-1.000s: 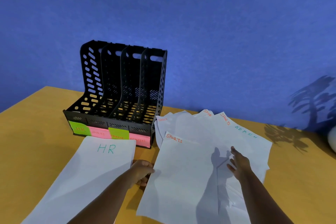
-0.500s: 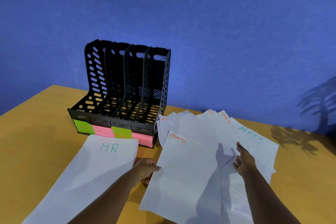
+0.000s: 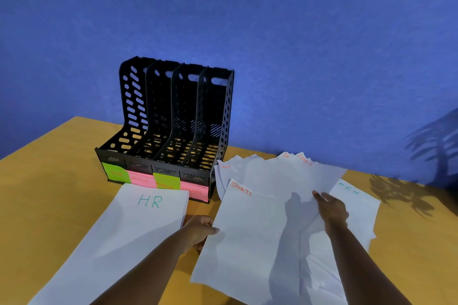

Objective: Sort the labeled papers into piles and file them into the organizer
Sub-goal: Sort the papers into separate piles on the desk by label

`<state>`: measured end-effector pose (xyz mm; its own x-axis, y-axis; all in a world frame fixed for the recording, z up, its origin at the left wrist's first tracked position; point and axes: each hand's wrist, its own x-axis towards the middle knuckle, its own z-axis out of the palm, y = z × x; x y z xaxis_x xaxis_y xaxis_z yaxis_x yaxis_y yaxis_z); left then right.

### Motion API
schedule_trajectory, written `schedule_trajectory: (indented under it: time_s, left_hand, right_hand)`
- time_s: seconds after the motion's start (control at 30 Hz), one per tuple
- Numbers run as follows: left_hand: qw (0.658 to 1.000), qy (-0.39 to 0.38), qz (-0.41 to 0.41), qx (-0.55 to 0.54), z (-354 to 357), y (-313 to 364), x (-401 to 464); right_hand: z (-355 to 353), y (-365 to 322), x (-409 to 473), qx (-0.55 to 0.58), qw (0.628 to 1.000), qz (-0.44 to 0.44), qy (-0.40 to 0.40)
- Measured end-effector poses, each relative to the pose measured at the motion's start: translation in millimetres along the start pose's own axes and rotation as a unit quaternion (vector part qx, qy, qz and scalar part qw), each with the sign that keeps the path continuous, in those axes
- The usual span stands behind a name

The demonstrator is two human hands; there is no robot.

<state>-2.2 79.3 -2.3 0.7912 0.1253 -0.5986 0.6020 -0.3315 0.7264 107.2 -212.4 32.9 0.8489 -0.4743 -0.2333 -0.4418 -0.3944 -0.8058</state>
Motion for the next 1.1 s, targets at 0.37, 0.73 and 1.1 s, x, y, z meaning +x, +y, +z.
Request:
schedule_trajectory:
  time_s: [0.37, 0.73, 1.1]
  left_hand:
    - [0.999, 0.003, -0.013, -0.032, 2, 0, 4]
    - [0.999, 0.042, -0.007, 0.034, 5, 5, 2]
    - [0.992, 0.031, -0.033, -0.12, 10, 7, 11]
  right_hand:
    - [-31, -65, -11, 0.036, 0.906, -0.398, 0.136]
    - [-65, -124, -41, 0.118, 0.814, -0.494, 0.281]
    - [-13, -26, -38, 0.114, 0.983, -0.117, 0.088]
